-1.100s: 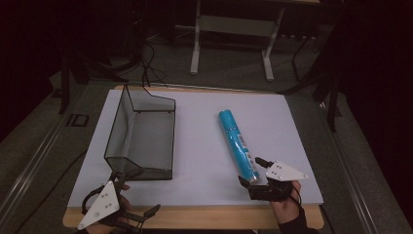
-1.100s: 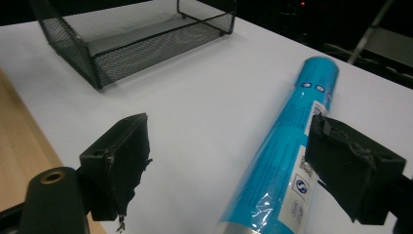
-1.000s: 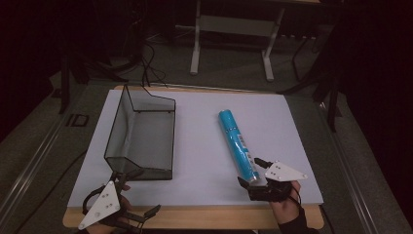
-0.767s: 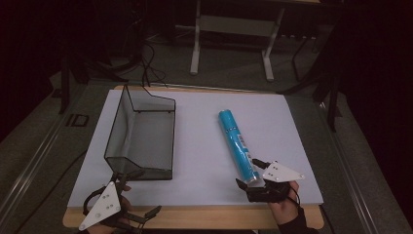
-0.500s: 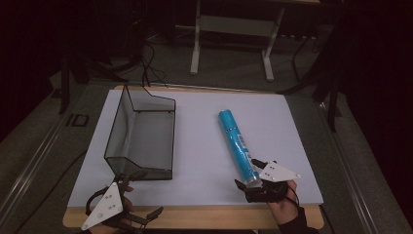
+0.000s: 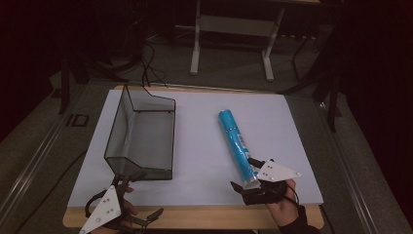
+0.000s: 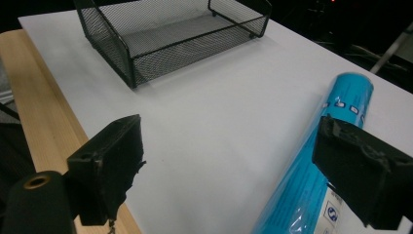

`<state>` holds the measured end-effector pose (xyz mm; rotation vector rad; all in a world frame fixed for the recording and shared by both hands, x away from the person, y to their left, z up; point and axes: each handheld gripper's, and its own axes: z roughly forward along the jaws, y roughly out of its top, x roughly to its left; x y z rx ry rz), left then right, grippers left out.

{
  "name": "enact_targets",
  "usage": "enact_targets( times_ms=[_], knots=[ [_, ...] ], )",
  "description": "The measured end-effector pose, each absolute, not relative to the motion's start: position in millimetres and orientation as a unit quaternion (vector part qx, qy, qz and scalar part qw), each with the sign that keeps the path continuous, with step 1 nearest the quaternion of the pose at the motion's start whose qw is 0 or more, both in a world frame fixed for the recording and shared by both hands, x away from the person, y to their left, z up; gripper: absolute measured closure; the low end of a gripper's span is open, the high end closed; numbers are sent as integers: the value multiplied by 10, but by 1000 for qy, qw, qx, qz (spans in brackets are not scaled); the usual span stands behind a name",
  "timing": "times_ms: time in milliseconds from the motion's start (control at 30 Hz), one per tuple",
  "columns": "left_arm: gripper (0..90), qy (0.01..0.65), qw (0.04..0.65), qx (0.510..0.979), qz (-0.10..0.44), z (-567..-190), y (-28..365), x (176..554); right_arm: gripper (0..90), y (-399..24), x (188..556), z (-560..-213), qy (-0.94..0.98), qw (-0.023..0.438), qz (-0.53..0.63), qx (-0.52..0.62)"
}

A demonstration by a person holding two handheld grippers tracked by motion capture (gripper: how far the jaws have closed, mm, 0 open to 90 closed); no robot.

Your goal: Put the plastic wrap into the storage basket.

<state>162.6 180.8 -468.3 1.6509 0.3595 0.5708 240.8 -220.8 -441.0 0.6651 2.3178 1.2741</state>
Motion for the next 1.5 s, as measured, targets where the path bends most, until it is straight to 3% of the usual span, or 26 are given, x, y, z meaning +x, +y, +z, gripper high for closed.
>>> enact_targets(
  times_ms=[267,533,700,967,1500],
  knots=[
    [6,171,627,728,218,-4679,1771,1619,101,-2186,2450,-4249,825,220,464,236],
    [6,176,625,730,214,-4682,1755,1614,92,-2127,2626,-4018,819,244,465,232],
    [5,173,626,727,223,-4693,1749,1613,92,-2101,2797,-3928,827,236,446,249],
    [5,173,626,726,226,-4694,1755,1617,91,-2020,3065,-3927,838,256,400,270],
    [5,178,624,723,236,-4699,1771,1628,83,-1886,3687,-4143,849,205,326,361]
  ],
)
